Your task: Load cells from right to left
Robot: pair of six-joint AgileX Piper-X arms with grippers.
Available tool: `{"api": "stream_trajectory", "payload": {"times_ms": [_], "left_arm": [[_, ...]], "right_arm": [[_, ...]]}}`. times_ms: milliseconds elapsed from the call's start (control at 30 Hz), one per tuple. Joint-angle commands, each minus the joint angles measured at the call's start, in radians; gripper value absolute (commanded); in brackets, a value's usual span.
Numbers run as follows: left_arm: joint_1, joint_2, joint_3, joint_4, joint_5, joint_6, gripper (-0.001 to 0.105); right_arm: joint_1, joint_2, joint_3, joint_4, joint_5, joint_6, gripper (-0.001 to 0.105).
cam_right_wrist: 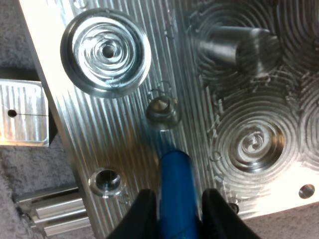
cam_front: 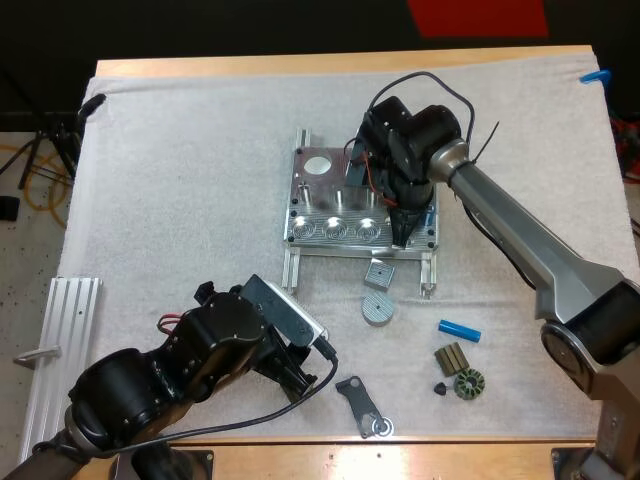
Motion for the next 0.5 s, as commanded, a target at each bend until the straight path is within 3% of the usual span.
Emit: {"api": "stream_trajectory", "payload": {"times_ms": [0, 467], "left_arm": [[-0.002, -0.006, -0.006, 0.003, -0.026, -0.002, 0.065], [-0.002, -0.006, -0.006, 0.003, -0.026, 0.001, 0.065]], "right_arm": [[-0.002, -0.003, -0.01, 0.023, -0.015, -0.012, 0.011], [-0.002, 0.015, -0.008, -0.011, -0.005, -0.012, 0.011]]}}
